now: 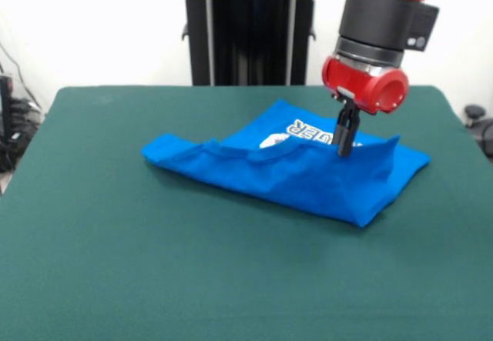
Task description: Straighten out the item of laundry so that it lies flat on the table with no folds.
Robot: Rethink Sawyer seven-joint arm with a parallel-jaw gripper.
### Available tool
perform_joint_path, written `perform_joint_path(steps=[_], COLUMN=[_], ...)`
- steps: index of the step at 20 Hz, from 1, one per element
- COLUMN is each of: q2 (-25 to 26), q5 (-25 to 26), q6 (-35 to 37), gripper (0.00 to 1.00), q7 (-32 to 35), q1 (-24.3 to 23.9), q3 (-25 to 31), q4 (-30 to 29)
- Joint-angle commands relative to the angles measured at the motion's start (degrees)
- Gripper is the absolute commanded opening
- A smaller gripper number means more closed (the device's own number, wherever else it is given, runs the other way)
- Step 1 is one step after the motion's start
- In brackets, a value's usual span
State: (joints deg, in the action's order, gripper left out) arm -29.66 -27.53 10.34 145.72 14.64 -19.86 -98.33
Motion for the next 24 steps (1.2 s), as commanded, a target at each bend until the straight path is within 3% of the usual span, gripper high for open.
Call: perform_joint_path(steps=[1,11,17,24], q2=[3.5,3.4,4.1,5.0], q5=[2.1,3.6,8.6,8.0], q6=[6.4,3.8,-1.7,0.4], gripper=[0.0,0.0,0.0,0.0], q7=[3.7,1.9,-0.5,4.0], q1=[-0.5,-2.3,-4.5,-5.1], q3=[3.0,4.6,5.9,6.2], q4=[3.4,2.6,3.4,5.4])
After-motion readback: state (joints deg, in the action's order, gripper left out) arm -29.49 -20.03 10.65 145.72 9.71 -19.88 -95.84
